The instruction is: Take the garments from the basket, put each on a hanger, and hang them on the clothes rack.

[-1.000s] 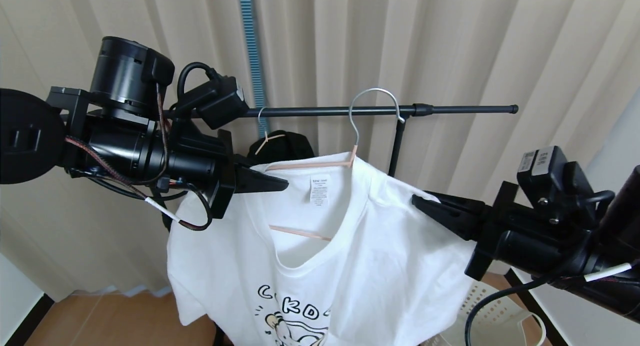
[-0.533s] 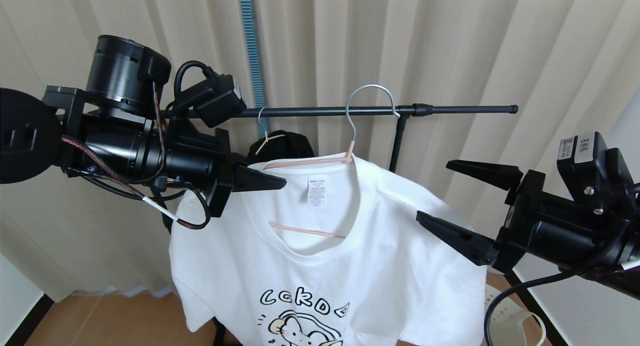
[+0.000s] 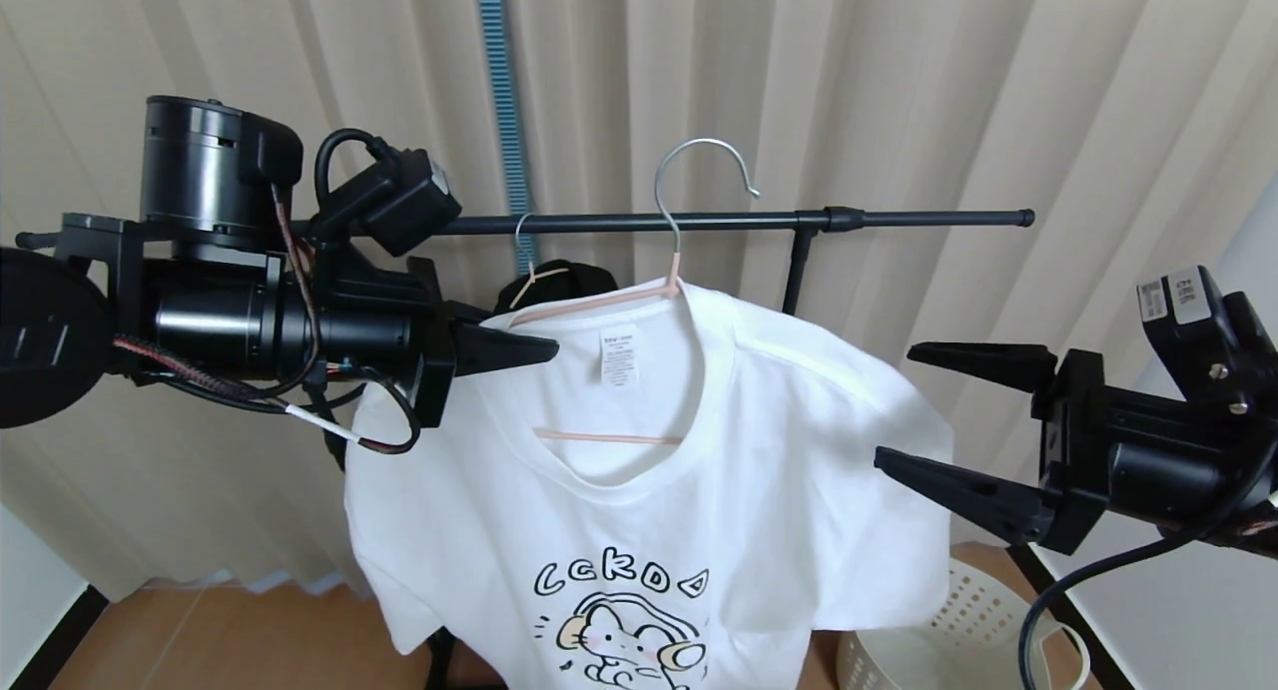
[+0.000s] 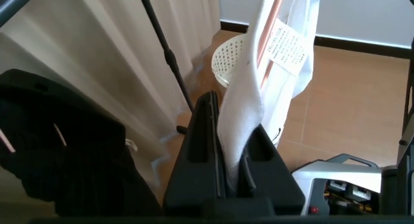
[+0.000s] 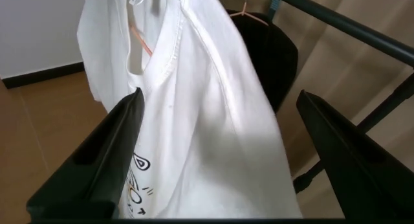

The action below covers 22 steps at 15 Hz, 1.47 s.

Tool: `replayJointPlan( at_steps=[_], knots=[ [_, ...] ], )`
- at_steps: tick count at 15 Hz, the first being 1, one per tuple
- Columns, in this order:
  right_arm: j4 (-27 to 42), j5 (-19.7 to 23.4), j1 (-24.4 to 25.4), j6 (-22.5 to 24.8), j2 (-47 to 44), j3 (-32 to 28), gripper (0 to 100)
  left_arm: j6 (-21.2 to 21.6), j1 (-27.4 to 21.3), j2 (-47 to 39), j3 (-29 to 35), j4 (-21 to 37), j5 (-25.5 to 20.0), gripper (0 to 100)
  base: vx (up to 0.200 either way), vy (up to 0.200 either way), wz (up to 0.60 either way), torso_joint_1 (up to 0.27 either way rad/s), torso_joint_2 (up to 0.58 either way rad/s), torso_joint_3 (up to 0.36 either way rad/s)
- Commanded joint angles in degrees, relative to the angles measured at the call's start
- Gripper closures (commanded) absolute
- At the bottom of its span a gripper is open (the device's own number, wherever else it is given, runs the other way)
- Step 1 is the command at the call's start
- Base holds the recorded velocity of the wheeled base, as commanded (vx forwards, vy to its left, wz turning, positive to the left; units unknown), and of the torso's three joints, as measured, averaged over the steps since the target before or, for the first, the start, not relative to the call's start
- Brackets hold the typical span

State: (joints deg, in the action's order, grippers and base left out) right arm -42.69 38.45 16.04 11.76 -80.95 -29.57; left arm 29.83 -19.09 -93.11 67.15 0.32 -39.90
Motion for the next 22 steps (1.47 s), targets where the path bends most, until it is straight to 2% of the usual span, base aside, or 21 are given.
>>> replayJointPlan(
  at_steps=[1, 6, 9, 14, 22],
  knots=[
    [2.5, 2.8, -4.7, 0.1, -1.4, -1.7, 0, -0.1, 1.3, 3.0, -2.7, -0.8, 0.1, 100, 0.000, 0.000, 0.00, 0.000, 0.00, 0.000],
    [2.5, 2.6, -6.5, 2.6, -6.2, -2.2, 0, -0.6, 1.8, 7.0, -8.8, -6.1, 0.3, 100, 0.000, 0.000, 0.00, 0.000, 0.00, 0.000],
    [2.6, 2.6, -7.6, 7.6, -8.8, -1.5, 0, -3.5, 1.9, 7.2, -9.5, -7.7, 0.3, 100, 0.000, 0.000, 0.00, 0.000, 0.00, 0.000],
    [2.6, 2.7, -8.2, 17.1, -13.7, -0.2, 0, -3.5, 2.5, 7.1, -9.5, -7.8, 0.4, 100, 0.000, 0.000, 0.00, 0.000, 0.00, 0.000],
    [2.5, 2.6, -8.1, 17.7, -16.2, -0.1, 0, -3.6, 2.5, 7.2, -9.3, -9.0, 0.4, 100, 0.000, 0.000, 0.00, 0.000, 0.00, 0.000]
  ],
)
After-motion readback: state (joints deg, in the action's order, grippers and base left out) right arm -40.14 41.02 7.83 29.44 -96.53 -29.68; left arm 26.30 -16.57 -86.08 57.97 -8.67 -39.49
